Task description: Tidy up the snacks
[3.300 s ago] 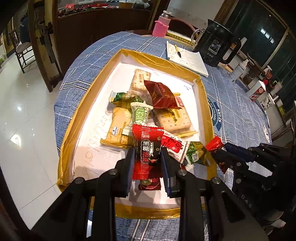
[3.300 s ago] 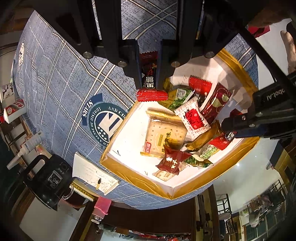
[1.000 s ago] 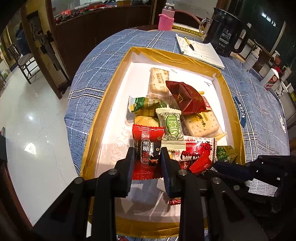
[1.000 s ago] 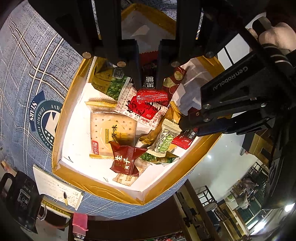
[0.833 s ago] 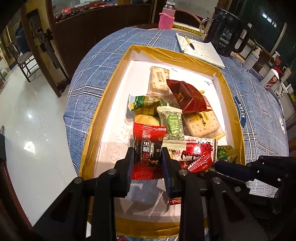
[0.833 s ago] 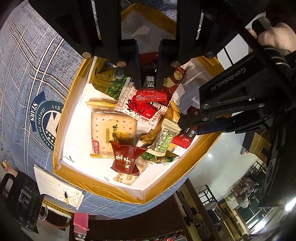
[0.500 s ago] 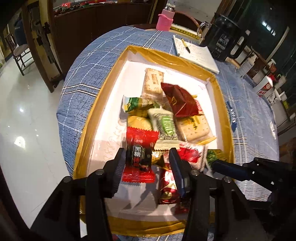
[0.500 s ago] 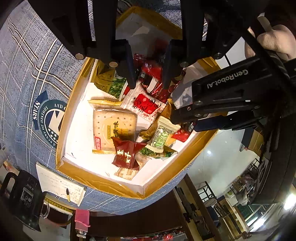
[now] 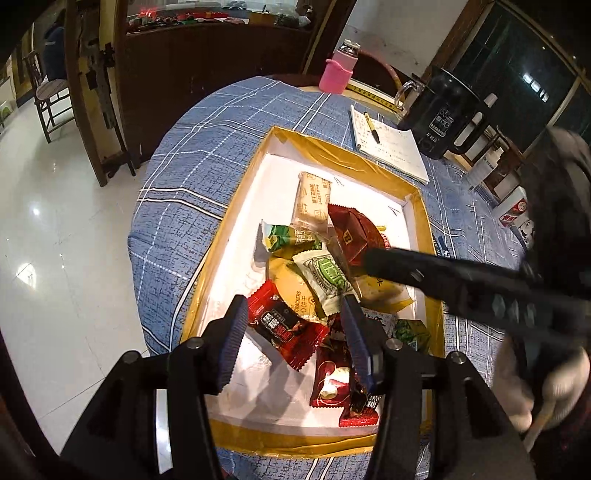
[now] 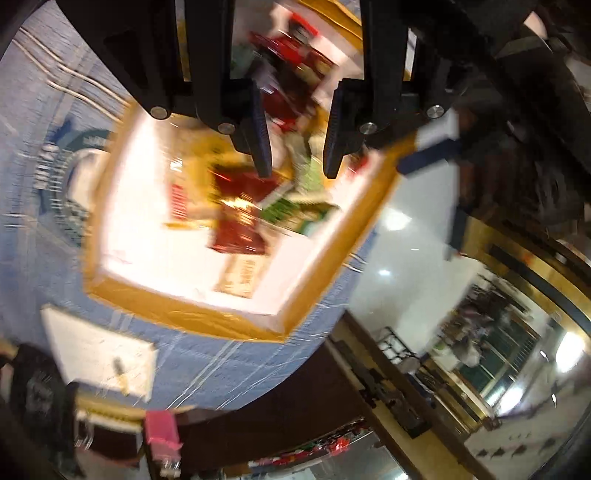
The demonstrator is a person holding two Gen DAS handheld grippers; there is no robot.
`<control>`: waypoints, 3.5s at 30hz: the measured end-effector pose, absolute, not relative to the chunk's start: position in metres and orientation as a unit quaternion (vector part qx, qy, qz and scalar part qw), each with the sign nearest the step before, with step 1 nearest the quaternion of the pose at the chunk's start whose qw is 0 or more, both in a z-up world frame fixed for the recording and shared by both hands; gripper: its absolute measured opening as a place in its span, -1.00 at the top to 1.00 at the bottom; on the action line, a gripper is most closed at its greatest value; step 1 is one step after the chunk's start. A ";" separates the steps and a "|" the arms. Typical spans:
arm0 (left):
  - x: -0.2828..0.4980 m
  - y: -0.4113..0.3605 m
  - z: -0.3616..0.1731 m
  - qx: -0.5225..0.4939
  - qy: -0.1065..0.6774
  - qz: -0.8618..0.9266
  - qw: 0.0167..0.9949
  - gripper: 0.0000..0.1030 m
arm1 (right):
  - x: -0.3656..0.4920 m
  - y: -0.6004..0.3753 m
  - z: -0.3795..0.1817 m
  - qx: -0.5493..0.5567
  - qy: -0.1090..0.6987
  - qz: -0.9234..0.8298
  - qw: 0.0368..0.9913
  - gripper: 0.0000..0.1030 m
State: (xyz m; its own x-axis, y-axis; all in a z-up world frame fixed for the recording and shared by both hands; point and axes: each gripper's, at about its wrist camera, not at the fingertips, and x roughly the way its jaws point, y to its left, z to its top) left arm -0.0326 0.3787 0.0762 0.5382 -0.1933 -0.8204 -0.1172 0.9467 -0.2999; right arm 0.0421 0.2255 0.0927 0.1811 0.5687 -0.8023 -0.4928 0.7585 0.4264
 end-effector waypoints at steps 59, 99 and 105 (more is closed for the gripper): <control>-0.207 0.205 0.237 0.023 0.217 0.256 0.942 -0.75 | -0.141 0.075 0.184 -0.068 0.354 0.347 0.866 0.23; -0.129 0.247 0.110 -0.074 0.464 0.198 0.861 -0.75 | -0.118 0.113 0.125 -0.127 0.431 0.302 0.841 -0.08; -0.120 0.250 0.105 -0.077 0.472 0.192 0.857 -0.75 | -0.110 0.116 0.121 -0.127 0.438 0.299 0.838 -0.09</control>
